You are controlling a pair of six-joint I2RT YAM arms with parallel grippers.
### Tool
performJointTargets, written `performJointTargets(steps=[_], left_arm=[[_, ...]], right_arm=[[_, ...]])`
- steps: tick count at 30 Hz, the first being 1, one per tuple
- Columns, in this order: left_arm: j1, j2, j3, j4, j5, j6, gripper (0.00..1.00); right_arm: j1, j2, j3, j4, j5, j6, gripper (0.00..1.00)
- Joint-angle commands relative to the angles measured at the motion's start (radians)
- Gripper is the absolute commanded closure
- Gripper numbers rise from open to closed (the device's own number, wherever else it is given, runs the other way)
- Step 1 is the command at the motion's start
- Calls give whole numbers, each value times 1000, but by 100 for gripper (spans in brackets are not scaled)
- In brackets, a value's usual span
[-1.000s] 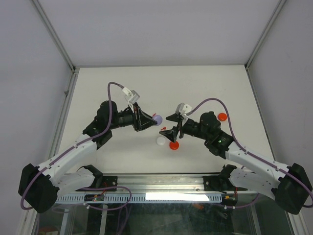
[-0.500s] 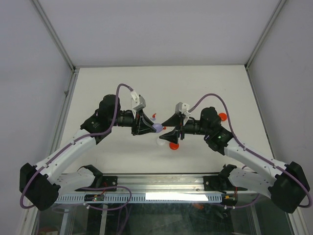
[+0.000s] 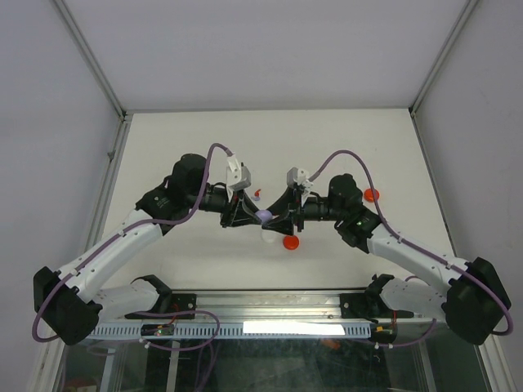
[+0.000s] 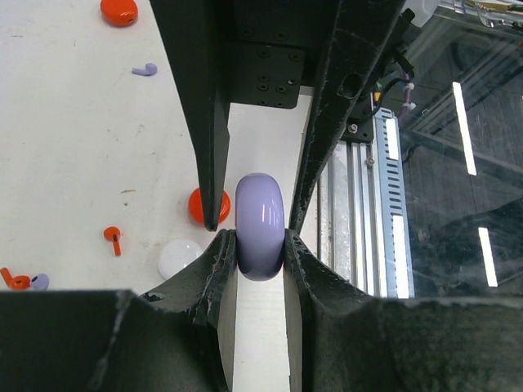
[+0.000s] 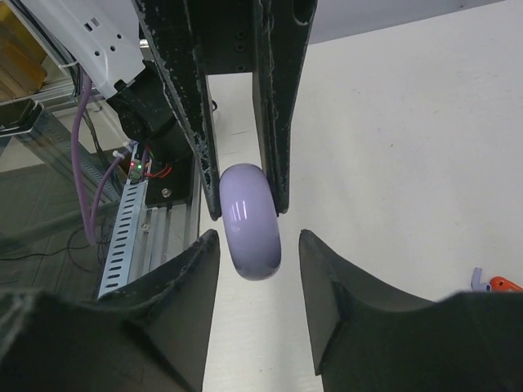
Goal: Insert the wireless bluetooth earbuds into the charging case
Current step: Open the charging case.
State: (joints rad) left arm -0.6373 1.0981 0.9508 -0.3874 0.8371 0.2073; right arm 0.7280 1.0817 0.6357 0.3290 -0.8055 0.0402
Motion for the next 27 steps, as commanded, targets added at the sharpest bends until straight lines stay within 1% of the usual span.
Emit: performJointTargets(steps=[1,8,14,15,16,19,22,27], left_arm=[[-18,-1,55,-23,-15,73,100],[-22,-1,71,-43,-28,87,100],[-21,-6,69,-42,-33,89,100],[-22,-11,66,-42,-40,91,100],[-21,-16,63,-41,-47,91,96],[-22,-34,50,-26,-60,76,79],[-22,-50,28,18,-62,42,67],[-22,-55,-4,74,-68,-8,56]], right_arm=[[-3,16,43,88,-30,21,56],[-3,32,36,87,-41,15,70],[-4,33,28,111,-68,29,90],[-4,34,25,119,-71,34,92],[-3,32,23,128,-75,39,94],[-4,27,11,149,-83,51,99],[-4,18,8,157,-84,55,100],[-4,9,7,156,-81,59,100]])
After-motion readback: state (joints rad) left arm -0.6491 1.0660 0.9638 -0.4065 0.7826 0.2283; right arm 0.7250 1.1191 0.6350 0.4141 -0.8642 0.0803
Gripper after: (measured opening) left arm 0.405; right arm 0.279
